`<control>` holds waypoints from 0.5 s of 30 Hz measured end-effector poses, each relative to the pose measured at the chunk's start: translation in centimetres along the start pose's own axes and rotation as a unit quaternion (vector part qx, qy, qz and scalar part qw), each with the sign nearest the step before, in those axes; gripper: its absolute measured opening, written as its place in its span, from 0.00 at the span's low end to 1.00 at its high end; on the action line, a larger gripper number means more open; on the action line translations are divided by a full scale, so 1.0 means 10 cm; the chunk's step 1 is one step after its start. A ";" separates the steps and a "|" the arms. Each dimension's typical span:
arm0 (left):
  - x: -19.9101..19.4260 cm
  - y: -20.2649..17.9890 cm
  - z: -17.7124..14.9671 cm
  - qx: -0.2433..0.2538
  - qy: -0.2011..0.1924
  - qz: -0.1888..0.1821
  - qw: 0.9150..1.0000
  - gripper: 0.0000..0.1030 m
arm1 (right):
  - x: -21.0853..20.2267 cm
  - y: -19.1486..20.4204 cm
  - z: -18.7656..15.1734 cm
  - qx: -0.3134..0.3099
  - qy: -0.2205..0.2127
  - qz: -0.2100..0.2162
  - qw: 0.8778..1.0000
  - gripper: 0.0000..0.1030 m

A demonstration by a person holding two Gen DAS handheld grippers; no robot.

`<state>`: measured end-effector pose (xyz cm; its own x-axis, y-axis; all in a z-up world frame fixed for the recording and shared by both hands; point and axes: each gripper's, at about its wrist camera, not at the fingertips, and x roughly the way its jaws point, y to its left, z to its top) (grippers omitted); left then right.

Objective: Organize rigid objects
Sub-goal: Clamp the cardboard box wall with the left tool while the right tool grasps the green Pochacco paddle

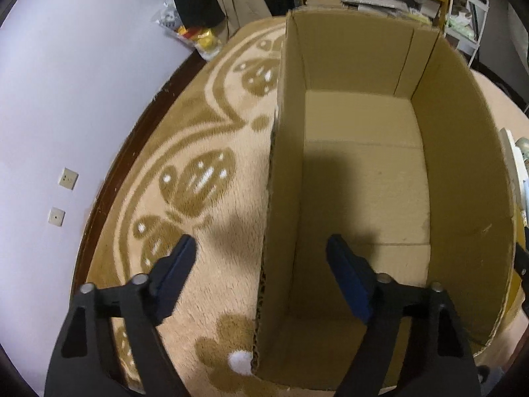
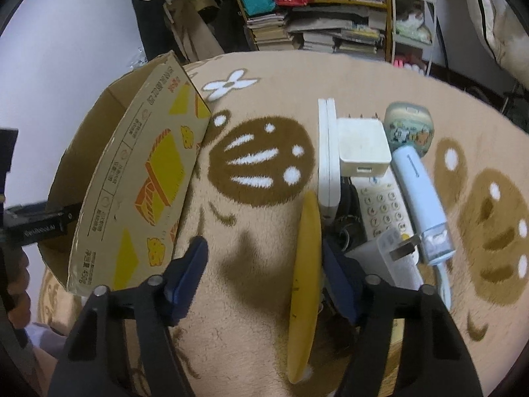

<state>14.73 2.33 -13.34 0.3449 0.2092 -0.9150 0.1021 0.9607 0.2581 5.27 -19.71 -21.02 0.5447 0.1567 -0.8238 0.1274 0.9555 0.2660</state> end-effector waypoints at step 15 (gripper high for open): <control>0.13 -0.10 -0.09 0.012 0.035 -0.006 0.999 0.17 | 0.26 -0.03 -0.05 -0.013 0.045 -0.038 0.998 0.14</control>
<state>14.27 1.77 -15.02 0.2770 0.2103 -0.9376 0.1289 0.9588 0.2531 6.26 -19.44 -23.47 0.4571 0.1042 -0.8833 0.1435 0.9715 0.1888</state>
